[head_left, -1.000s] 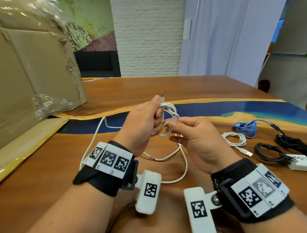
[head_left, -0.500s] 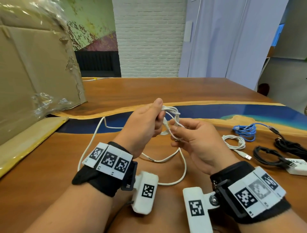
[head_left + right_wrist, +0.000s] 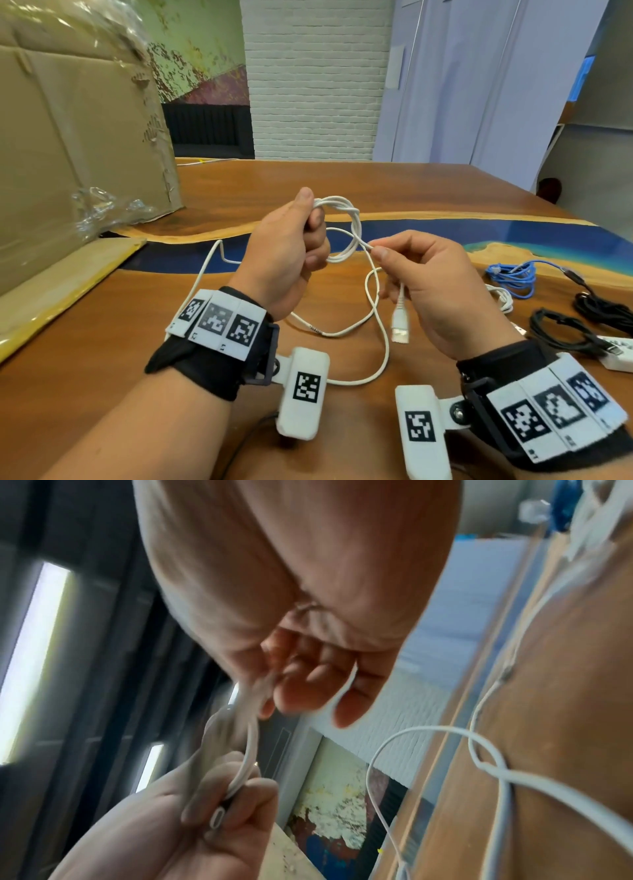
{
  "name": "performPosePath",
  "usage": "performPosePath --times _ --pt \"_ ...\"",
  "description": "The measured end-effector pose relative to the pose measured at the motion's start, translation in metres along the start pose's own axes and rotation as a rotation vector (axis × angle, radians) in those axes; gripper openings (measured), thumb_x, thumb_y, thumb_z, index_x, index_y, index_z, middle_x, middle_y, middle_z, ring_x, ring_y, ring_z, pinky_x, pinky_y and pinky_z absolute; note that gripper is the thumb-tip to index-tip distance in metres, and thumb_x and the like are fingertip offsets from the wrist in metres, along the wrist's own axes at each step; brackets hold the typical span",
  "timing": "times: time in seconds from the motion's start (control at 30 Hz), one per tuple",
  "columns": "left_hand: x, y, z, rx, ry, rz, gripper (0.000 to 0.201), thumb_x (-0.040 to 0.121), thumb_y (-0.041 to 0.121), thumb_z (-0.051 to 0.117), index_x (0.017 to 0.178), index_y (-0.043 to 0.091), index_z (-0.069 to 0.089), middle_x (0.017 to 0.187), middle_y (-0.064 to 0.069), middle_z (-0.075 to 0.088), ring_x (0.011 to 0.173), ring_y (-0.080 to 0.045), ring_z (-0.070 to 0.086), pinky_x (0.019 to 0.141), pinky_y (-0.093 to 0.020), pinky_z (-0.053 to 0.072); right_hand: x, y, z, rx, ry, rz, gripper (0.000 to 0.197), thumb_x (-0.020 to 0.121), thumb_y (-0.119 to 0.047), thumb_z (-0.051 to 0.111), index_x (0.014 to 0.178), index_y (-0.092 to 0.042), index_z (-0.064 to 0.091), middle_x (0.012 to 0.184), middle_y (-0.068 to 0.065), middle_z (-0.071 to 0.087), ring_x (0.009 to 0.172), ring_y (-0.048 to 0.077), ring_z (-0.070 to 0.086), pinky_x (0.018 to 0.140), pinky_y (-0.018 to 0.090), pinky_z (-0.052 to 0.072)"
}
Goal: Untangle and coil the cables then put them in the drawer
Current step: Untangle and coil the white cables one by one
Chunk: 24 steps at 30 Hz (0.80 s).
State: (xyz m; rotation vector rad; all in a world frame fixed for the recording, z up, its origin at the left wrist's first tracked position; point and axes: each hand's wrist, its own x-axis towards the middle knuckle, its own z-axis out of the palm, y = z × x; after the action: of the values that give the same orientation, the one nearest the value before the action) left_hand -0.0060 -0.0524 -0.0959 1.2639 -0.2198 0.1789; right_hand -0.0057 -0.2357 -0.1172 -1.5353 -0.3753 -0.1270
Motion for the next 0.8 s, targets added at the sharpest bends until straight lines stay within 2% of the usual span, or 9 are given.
performPosePath --times 0.07,0.13,0.2,0.3,0.33,0.43,0.6,0.7,0.8 --pt "-0.001 0.0 0.0 -0.044 -0.036 -0.023 0.044 0.11 0.038 0.034 0.073 0.018 0.045 0.059 0.003 0.025 0.048 -0.013 0.026 0.051 -0.026 0.025 0.0 0.001 0.0 -0.157 -0.001 -0.047 0.01 0.093 -0.013 0.071 0.092 -0.017 0.08 0.076 0.007 0.073 0.069 0.016 0.067 0.065 0.023 0.056" --pt "-0.003 0.0 0.003 -0.053 -0.071 -0.036 0.044 0.109 0.039 0.034 0.072 0.018 0.044 0.058 0.003 0.024 0.048 -0.012 0.027 0.052 -0.026 0.026 -0.001 0.002 0.0 -0.222 0.005 -0.06 0.01 0.091 -0.015 0.073 0.091 -0.021 0.081 0.083 -0.001 0.078 0.08 0.008 0.072 0.07 0.018 0.055" --pt "-0.005 -0.002 0.006 -0.056 -0.096 -0.036 0.044 0.109 0.039 0.033 0.072 0.018 0.044 0.059 0.002 0.023 0.048 -0.013 0.027 0.053 -0.028 0.026 0.0 0.003 -0.002 -0.252 0.029 -0.046 0.009 0.09 -0.017 0.075 0.091 -0.023 0.082 0.085 -0.004 0.079 0.084 0.007 0.072 0.071 0.02 0.056" --pt "-0.006 -0.005 0.01 -0.084 -0.109 -0.041 0.044 0.109 0.038 0.034 0.072 0.017 0.043 0.061 0.0 0.021 0.051 -0.015 0.026 0.054 -0.028 0.026 0.0 0.005 -0.001 -0.236 0.06 -0.032 0.008 0.091 -0.018 0.075 0.091 -0.021 0.082 0.083 0.0 0.079 0.083 0.015 0.074 0.077 0.03 0.059" --pt "-0.006 -0.006 0.011 -0.088 -0.113 -0.04 0.044 0.109 0.038 0.034 0.072 0.017 0.043 0.061 0.0 0.021 0.051 -0.016 0.027 0.054 -0.028 0.027 0.0 0.006 0.001 -0.208 0.074 -0.028 0.008 0.091 -0.017 0.074 0.092 -0.02 0.082 0.083 0.001 0.079 0.083 0.018 0.075 0.078 0.031 0.06" --pt "-0.006 -0.009 0.012 -0.064 -0.112 -0.027 0.045 0.109 0.038 0.033 0.072 0.016 0.045 0.06 0.0 0.023 0.051 -0.017 0.034 0.055 -0.028 0.033 -0.002 0.008 0.009 -0.04 0.111 0.021 0.011 0.093 -0.007 0.071 0.096 -0.011 0.081 0.085 0.007 0.08 0.084 0.024 0.077 0.074 0.027 0.061" --pt "-0.005 -0.012 0.013 0.035 -0.095 0.034 0.044 0.109 0.035 0.033 0.073 0.015 0.045 0.058 0.0 0.031 0.053 -0.018 0.043 0.06 -0.029 0.04 -0.003 0.007 0.016 0.341 0.036 0.163 0.022 0.092 -0.009 0.067 0.108 0.004 0.074 0.1 0.025 0.076 0.092 0.031 0.076 0.09 0.037 0.061" --pt "-0.006 -0.01 0.014 0.042 -0.116 0.051 0.042 0.11 0.034 0.032 0.074 0.013 0.044 0.056 0.001 0.034 0.055 -0.018 0.045 0.062 -0.029 0.04 -0.004 0.007 0.019 0.444 0.05 0.189 0.032 0.083 -0.01 0.073 0.112 0.003 0.072 0.097 0.022 0.077 0.088 0.028 0.076 0.092 0.04 0.06" --pt "-0.007 -0.013 0.016 0.092 -0.153 0.053 0.042 0.11 0.032 0.031 0.075 0.012 0.044 0.05 0.004 0.043 0.056 -0.019 0.049 0.062 -0.031 0.038 -0.003 0.01 0.019 0.436 0.091 0.225 0.017 0.089 -0.005 0.069 0.106 -0.004 0.071 0.085 0.014 0.076 0.08 0.022 0.075 0.091 0.043 0.056"
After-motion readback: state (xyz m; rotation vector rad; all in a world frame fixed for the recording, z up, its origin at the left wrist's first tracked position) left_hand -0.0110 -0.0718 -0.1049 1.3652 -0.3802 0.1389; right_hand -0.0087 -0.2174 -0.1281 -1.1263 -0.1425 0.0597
